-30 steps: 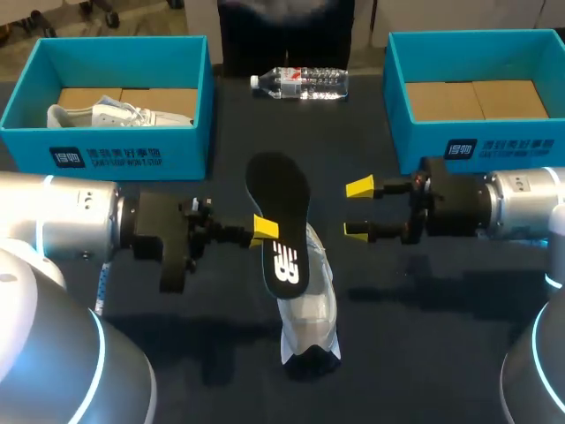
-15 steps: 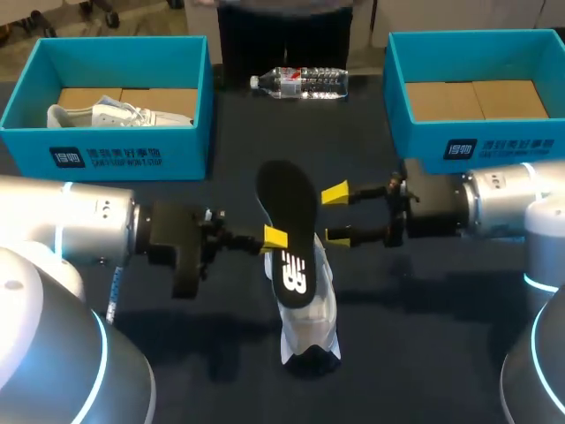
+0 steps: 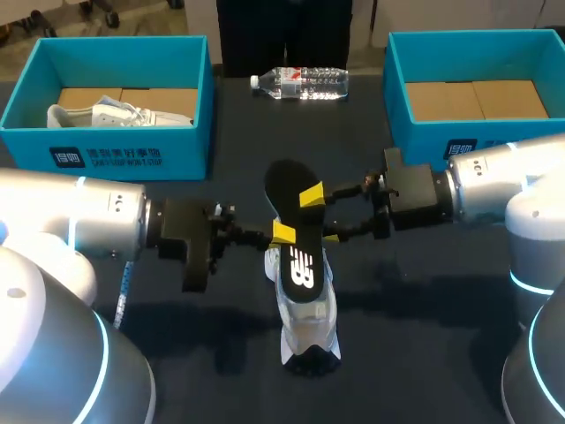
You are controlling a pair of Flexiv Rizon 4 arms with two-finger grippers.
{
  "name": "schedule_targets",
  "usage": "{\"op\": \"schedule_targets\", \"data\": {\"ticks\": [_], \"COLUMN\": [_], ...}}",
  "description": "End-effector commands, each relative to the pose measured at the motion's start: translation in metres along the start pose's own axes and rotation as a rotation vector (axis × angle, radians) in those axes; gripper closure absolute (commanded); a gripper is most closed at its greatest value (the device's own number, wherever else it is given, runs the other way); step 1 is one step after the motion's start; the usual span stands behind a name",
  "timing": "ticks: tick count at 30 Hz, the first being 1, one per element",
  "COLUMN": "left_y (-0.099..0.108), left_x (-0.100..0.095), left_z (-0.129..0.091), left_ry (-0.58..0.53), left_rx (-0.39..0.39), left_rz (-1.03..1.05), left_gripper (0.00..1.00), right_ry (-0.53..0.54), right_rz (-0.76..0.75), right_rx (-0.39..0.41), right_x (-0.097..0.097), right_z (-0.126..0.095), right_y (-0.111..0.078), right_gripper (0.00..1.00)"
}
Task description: Take the shoe out of the shoebox, open the shoe tongue, remove and reinsert the insole, then place the shoe into the shoebox
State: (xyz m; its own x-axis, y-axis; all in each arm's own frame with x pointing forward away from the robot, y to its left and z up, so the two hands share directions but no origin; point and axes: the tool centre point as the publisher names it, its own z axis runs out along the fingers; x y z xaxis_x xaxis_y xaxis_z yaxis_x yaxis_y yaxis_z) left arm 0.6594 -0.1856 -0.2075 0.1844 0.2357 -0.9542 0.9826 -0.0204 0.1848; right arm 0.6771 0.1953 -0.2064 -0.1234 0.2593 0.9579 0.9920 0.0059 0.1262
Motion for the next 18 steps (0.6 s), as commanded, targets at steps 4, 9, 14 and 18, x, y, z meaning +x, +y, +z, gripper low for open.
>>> {"op": "schedule_targets", "data": {"ticks": [4,9,14,18], "left_y": [-0.002,-0.002,-0.001,0.0], "left_x": [0.001,0.001,0.001,-0.001], "left_z": [-0.003,-0.002,-0.002,-0.004], "left_ry": [0.003,0.008,0.005,0.003], "left_rx": [0.002,0.004,0.002,0.001], "left_rz": [0.016,0.02,0.013,0.014], "left_gripper": [1.0,1.0,1.0,1.0], "right_ry": [-0.059,-0.112,-0.128,-0.136], "right_rz": [-0.003,-0.012,-0.032,-0.04], "right_rx": [-0.001,0.01,0.008,0.006], "right_x": [0.008,0.011,0.012,0.011], "right_z": [0.002,0.007,0.009,0.01], "right_y": [-0.005,-0.004,-0.006,-0.008], "right_gripper": [0.0,0.0,0.0,0.0]}}
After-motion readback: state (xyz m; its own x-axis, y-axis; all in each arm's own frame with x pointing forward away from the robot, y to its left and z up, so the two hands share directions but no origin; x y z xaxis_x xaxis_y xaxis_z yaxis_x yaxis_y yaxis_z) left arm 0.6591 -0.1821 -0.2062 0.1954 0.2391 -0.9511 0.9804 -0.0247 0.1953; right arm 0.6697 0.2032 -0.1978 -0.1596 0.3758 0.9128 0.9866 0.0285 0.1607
